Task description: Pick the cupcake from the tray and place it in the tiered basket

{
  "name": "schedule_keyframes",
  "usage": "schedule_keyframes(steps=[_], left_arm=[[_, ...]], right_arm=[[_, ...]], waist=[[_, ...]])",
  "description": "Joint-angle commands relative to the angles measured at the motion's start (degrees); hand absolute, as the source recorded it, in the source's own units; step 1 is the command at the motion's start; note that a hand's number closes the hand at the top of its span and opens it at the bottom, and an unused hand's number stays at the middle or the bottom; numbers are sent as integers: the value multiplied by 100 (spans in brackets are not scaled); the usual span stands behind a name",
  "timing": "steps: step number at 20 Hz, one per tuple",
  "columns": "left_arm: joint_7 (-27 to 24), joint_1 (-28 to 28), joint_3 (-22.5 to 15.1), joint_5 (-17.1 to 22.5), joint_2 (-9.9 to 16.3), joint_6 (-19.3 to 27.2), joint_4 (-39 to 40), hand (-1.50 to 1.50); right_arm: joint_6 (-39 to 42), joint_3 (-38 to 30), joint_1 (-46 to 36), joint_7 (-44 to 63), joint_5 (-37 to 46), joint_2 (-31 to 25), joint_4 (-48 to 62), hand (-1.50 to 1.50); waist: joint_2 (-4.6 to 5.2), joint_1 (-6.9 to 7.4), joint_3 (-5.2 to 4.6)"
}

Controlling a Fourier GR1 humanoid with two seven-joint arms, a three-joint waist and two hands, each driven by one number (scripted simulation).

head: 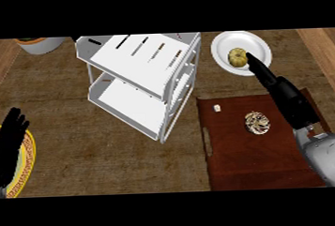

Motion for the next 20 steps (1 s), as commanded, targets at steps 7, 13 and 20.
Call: schedule_keyframes(steps=[7, 13, 20], left_arm=[[153, 397, -354, -283, -474, 451, 127, 0], [39, 574, -759, -529, -926, 677, 132, 0], [206, 310, -1361, -1027, -1322, 1011, -65, 0]], right_arm=[[-3180, -2247, 1021, 924, 1325, -759, 850, 150], [-6037, -3370, 1456, 304, 1338, 917, -12, -150], [-6149, -1951, 3138, 1089, 2458, 2204, -1256, -150]], waist=[[111, -1146, -96], [-9, -755, -26], [90, -155, -67]])
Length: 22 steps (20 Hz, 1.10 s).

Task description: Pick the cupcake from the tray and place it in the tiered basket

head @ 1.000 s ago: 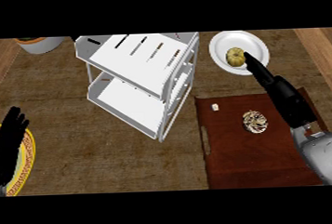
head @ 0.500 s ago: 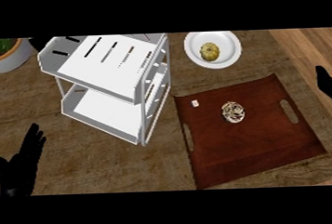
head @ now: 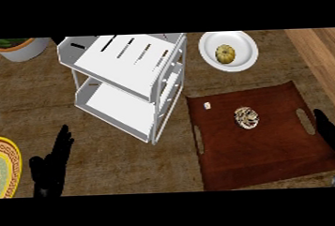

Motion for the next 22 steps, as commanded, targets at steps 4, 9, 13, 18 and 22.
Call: schedule_keyframes(steps=[4, 9, 13, 18, 22], left_arm=[[89, -183, -177, -196, -40, 50, -101, 0], [261, -336, -450, -413, -193, 183, -218, 0], [306, -358, -552, -489, -258, 195, -144, 0], [473, -672, -528, -466, -332, 183, -116, 0], [341, -447, -609, -587, -397, 275, -74, 0]], right_arm=[[582, 988, 1192, 1698, 942, 284, -193, -150], [1339, 1207, 1345, 2978, 1898, -66, -55, -150], [1875, 1115, 1254, 4207, 2856, -212, -90, -150], [2867, 1045, 425, 5863, 4196, -24, -425, -150], [3901, 1137, -288, 6881, 5297, 384, -445, -150]], waist=[[100, 379, -41], [164, 586, -54], [179, 647, -59], [154, 654, -43], [107, 673, -19]])
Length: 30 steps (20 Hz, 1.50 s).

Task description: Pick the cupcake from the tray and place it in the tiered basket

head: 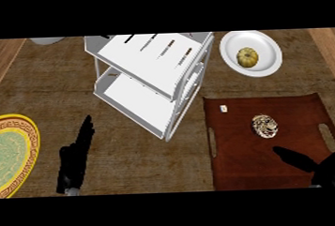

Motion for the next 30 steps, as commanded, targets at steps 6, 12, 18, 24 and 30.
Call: schedule_keyframes(steps=[6, 12, 18, 24, 30], left_arm=[[-118, -12, 59, -17, -130, 45, 242, 0], [-12, -44, 62, 2, -119, -30, 176, 0], [-33, 191, 18, -56, -119, -9, -62, 0], [23, 22, 183, -6, -11, -92, 54, 0], [-83, 212, 105, -37, -98, -129, 17, 0]], right_arm=[[2318, -54, -1286, 1947, 1413, 842, 225, -150], [2713, -404, -1857, 1954, 1358, 1112, 749, -150], [2745, -744, -2595, 1951, 1183, 1119, 1483, -150], [3214, -1174, -2981, 1948, 948, 1119, 2112, -150], [3165, -1402, -3149, 1947, 723, 1119, 2524, -150]], waist=[[-34, -85, 17], [-48, -115, 40], [-55, -71, 54], [-48, -75, 48], [-58, -95, 51]])
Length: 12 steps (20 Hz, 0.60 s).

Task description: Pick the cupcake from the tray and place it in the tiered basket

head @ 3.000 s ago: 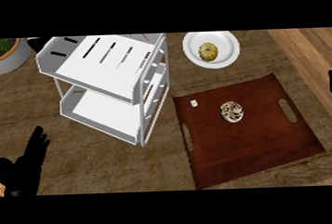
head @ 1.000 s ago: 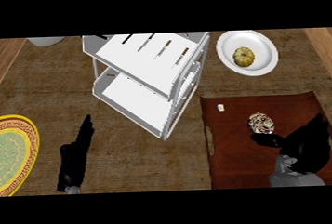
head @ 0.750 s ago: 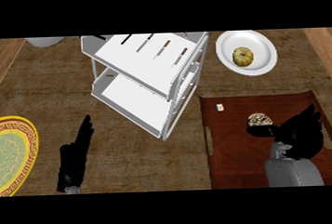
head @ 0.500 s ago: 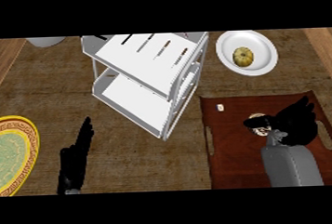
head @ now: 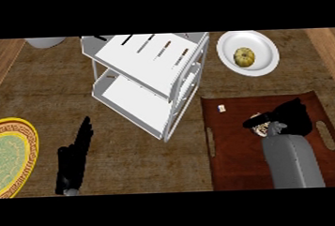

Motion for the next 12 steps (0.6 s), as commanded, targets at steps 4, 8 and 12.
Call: schedule_keyframes(steps=[4, 8, 12], left_arm=[[-197, 143, -55, -92, -168, 37, 189, 0], [18, -125, 78, -110, -95, 58, 199, 0], [-21, 137, 9, -186, -130, 146, -12, 0]], right_arm=[[173, -122, -357, 1365, -221, 0, 470, -150], [367, -276, -560, 1365, -281, 0, 586, -150], [505, -449, -528, 1365, -439, 0, 539, -150]], waist=[[-2, -9, 0], [-1, -44, 1], [-13, -40, 4]])
